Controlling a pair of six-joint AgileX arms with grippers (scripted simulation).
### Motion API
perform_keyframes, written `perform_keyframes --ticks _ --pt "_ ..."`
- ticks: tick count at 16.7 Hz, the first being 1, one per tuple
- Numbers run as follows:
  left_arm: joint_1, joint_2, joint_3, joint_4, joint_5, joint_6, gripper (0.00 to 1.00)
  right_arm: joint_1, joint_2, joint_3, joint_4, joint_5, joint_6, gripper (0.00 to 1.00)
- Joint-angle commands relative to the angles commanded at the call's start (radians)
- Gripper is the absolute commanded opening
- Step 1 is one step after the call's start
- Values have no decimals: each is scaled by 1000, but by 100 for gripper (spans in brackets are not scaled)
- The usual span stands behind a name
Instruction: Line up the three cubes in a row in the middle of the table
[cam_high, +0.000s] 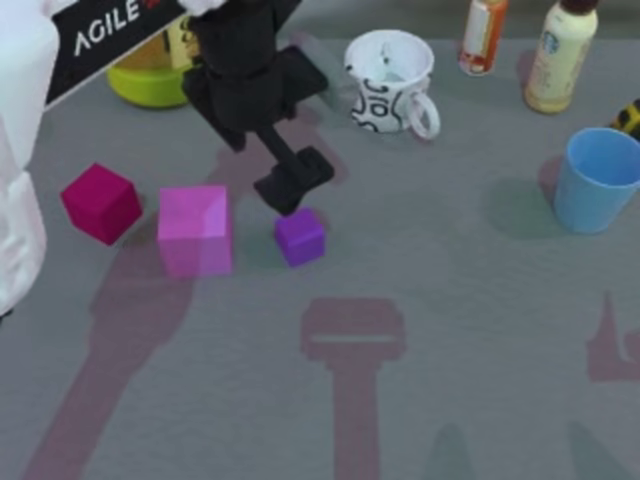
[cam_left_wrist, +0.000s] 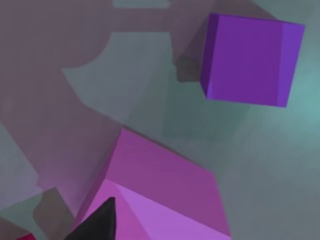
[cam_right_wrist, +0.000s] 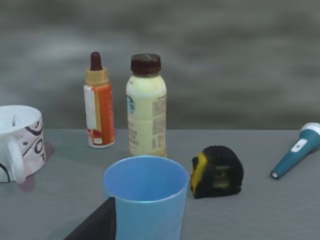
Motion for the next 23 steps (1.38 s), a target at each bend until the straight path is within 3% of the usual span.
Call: perform_keyframes --ticks 5,12,20,23 --pt "-33 205 206 -69 -18 46 100 0 0 0 0 0 0 100" --pt "-30 215 211 -67 -19 49 100 0 0 0 0 0 0 100" --pt "-33 253 -33 220 -19 51 100 0 0 0 0 0 0 100" --pt "-33 260 -61 249 -19 51 100 0 0 0 0 0 0 100"
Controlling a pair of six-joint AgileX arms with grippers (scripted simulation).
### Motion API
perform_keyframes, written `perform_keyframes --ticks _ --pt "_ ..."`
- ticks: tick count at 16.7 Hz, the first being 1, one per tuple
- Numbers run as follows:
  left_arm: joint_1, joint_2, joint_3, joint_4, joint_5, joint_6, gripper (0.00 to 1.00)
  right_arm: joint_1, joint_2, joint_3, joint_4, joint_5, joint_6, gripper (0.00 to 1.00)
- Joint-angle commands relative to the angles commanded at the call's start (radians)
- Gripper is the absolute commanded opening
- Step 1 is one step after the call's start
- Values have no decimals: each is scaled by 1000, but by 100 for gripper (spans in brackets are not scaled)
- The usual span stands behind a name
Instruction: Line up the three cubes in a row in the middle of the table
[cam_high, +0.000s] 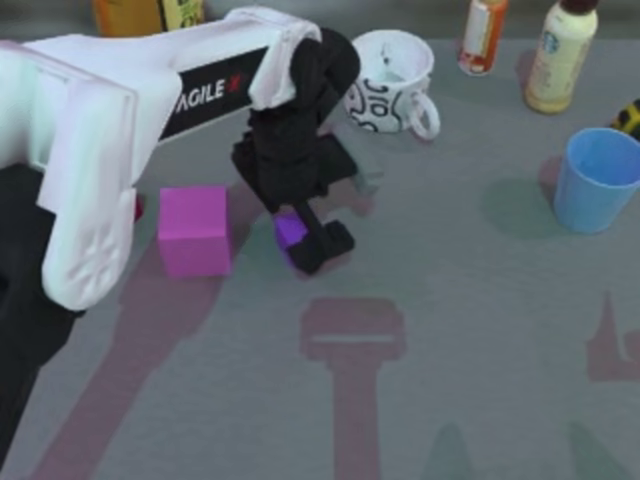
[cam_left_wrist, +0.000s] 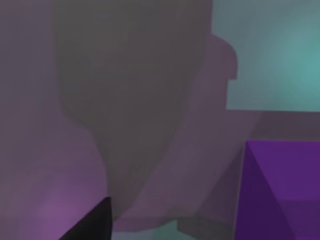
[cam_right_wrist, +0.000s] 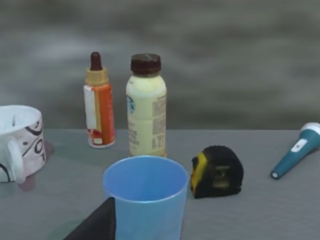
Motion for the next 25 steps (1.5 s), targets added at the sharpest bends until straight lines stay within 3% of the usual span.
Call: perform_keyframes --ticks 2,15,25 --pt "0 0 0 0 0 0 100 0 0 0 0 0 0 100" --pt "0 0 0 0 0 0 2 0 0 0 0 0 0 100" --pt "0 -34 5 -17 14 -9 0 0 0 0 0 0 0 100"
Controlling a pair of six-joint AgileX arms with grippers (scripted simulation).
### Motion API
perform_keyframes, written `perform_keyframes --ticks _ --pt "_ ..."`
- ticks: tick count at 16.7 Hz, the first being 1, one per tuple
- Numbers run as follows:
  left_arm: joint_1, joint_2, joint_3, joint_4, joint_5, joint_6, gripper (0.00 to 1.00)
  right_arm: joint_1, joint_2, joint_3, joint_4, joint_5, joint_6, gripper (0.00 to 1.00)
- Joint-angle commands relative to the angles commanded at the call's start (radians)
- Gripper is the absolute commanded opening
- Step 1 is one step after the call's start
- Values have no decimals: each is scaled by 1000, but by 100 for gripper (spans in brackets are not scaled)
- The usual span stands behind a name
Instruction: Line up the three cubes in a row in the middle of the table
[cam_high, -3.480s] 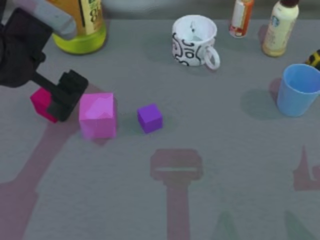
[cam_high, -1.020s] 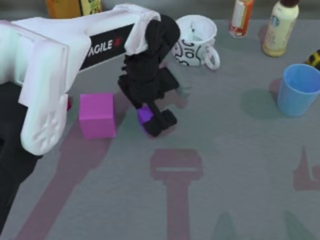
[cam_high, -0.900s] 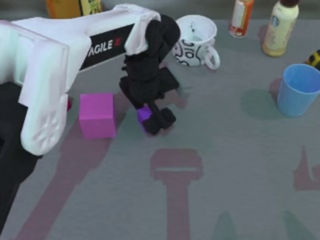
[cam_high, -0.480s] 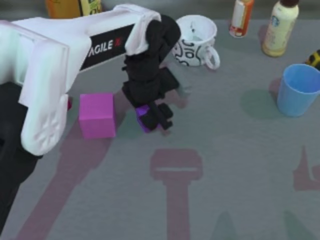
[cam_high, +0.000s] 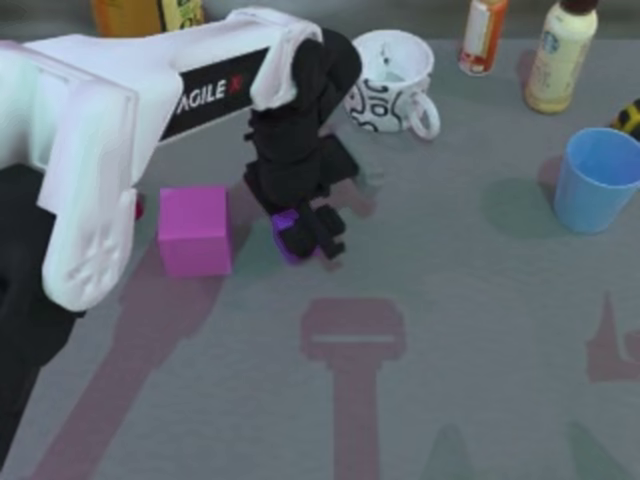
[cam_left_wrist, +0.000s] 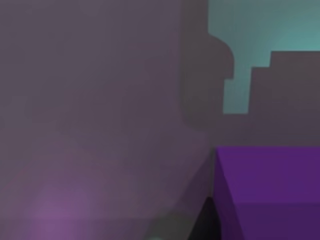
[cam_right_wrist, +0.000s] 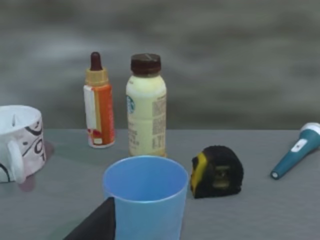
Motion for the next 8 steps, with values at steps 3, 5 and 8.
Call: perform_keyframes --ticks 3,5,8 --pt "7 -8 68 -71 -2 -1 0 0 0 0 0 0 0 100" --pt "12 -17 133 -155 -2 -2 0 0 0 0 0 0 0 100" --pt "18 -30 208 -241 0 -2 0 0 0 0 0 0 0 100"
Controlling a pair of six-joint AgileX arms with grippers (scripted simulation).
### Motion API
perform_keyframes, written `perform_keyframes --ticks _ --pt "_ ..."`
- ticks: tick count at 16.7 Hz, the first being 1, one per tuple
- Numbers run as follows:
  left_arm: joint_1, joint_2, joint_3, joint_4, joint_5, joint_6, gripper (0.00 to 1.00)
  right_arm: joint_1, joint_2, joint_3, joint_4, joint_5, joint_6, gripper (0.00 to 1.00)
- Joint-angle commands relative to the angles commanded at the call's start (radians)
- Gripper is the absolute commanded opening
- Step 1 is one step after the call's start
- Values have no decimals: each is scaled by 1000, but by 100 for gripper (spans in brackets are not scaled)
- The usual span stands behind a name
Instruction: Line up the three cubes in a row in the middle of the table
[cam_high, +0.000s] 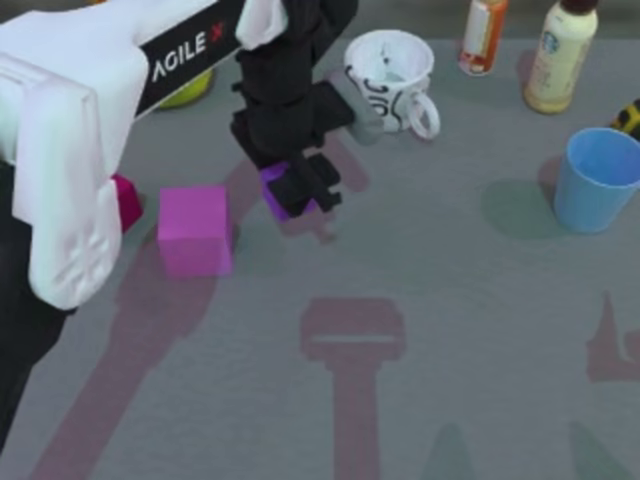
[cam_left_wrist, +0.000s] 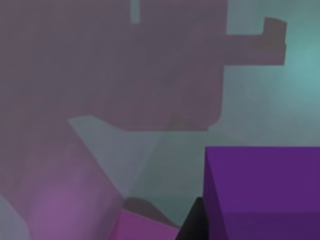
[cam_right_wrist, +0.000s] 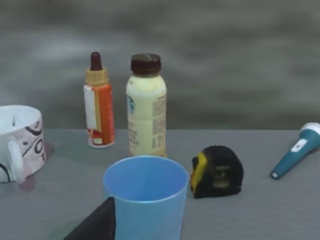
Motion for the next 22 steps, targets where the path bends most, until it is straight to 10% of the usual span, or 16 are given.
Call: perform_keyframes --ticks 6,17,22 --pt "-19 -5 -1 -3 -1 3 0 0 0 0 0 0 0 100" --pt "-411 -162 -199 45 -7 38 0 0 0 0 0 0 0 100" --pt "-439 -174 -213 48 -7 40 0 0 0 0 0 0 0 100"
